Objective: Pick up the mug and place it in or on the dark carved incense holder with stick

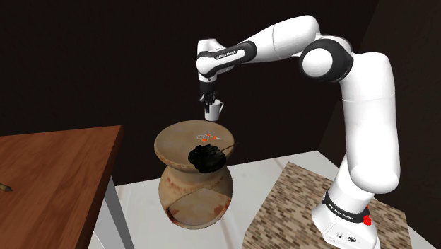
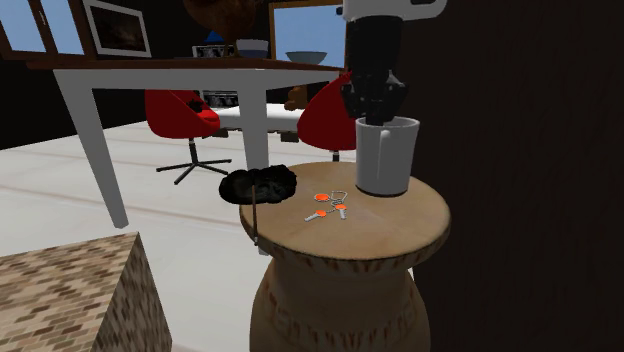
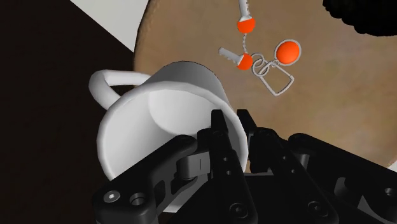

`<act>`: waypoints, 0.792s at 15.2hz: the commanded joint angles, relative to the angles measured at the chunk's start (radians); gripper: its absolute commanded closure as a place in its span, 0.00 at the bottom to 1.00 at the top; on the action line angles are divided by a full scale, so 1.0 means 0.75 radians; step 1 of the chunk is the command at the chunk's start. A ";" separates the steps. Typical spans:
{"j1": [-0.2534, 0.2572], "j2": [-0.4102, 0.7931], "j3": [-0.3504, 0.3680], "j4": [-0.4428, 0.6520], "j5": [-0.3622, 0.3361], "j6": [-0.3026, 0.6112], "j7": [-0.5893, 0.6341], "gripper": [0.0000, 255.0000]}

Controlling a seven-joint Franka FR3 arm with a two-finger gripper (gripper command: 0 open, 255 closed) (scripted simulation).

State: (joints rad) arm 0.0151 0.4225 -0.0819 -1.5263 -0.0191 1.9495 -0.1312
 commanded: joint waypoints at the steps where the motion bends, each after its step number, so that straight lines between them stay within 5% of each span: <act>1: 0.001 -0.008 0.000 0.025 0.000 -0.033 0.000 1.00; 6: 0.001 -0.022 -0.001 0.093 -0.001 -0.115 -0.003 1.00; 12: 0.092 -0.280 0.036 -0.252 -0.031 -0.034 0.130 1.00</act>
State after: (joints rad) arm 0.0699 0.2412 -0.0621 -1.6791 -0.0384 1.9183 -0.0566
